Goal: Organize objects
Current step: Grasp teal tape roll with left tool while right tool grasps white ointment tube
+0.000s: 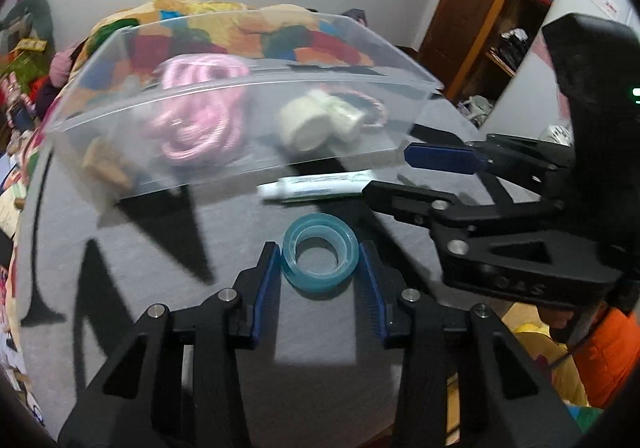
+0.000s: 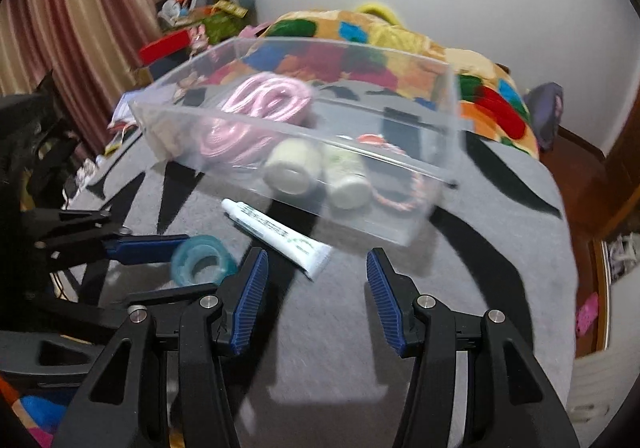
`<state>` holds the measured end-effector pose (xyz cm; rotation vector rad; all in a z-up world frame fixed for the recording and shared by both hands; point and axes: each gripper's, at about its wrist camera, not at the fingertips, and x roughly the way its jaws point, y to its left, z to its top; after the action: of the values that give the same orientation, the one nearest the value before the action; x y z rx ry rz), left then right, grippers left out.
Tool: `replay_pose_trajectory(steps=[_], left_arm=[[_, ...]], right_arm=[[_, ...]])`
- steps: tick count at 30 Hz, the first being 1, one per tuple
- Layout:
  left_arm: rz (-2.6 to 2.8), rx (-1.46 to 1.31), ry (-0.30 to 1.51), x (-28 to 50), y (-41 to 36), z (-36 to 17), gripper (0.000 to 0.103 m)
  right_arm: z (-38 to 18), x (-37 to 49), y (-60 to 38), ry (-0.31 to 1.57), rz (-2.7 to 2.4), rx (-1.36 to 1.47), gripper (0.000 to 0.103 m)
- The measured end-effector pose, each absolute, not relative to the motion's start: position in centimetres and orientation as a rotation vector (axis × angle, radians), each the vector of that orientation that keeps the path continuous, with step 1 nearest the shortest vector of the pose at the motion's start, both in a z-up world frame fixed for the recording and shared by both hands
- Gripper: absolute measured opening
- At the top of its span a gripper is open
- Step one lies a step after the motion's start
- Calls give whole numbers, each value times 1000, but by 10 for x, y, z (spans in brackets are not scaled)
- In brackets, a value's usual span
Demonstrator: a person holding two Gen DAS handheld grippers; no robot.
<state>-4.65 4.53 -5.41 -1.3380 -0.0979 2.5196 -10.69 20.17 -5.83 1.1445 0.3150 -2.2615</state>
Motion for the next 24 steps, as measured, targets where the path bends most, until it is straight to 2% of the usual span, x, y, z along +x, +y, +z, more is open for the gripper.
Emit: replay_pose_trajectory(steps=[7,11,17,24], left_arm=[[2535,-1355,-185,-34,12,-57,40],[2558,-1343,-197,-31,8,-54,40],[2587,-1325,-196,-32,6,-48,40],[2622,-1285,-184,-34,2,-37,40]], right_arm=[[-75,-114,170,488,-2181,1138,47],[-73,-113,166,476,-2134,1139,29],[-73,-90,164,470,-2104,1114,19],[-74,-71,179,383,-2068,1141,20]])
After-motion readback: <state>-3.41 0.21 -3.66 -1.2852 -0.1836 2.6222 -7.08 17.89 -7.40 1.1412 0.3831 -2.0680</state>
